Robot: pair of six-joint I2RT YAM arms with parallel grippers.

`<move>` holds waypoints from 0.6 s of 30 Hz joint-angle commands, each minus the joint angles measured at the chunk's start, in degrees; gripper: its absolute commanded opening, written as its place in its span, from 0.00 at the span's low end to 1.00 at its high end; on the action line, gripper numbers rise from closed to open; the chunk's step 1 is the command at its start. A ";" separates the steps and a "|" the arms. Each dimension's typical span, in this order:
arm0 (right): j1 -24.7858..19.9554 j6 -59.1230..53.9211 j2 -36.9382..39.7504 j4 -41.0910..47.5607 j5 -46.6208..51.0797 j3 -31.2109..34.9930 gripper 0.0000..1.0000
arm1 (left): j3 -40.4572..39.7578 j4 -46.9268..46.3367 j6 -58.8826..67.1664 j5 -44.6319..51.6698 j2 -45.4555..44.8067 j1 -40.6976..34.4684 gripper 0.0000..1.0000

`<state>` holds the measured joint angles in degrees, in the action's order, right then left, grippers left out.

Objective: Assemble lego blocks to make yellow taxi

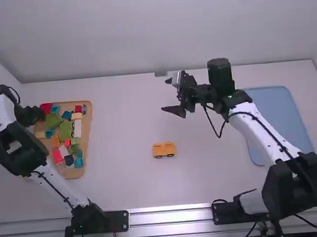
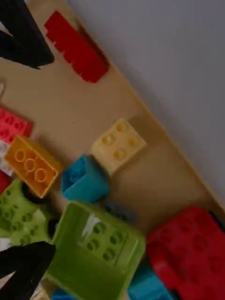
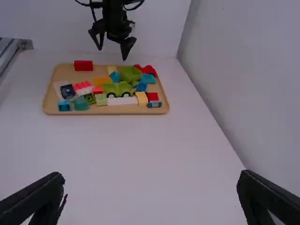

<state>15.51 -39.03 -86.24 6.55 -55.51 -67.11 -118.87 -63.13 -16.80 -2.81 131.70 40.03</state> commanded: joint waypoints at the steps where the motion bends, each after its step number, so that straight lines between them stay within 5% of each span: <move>1: 0.57 0.26 -0.35 -0.17 1.64 -1.55 0.99 | 0.22 0.33 -3.98 3.74 2.86 1.99 0.99; 8: 0.74 0.24 -0.35 -0.09 1.97 -1.55 0.99 | 0.28 1.86 -8.72 3.50 5.73 2.71 1.00; 18: 0.15 -0.37 -0.35 1.25 2.03 -1.55 0.98 | 0.28 6.69 -18.21 3.37 5.84 1.07 0.87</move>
<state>15.90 -39.27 -86.24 7.77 -53.34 -67.11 -118.87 -56.80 -31.44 0.03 136.03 42.11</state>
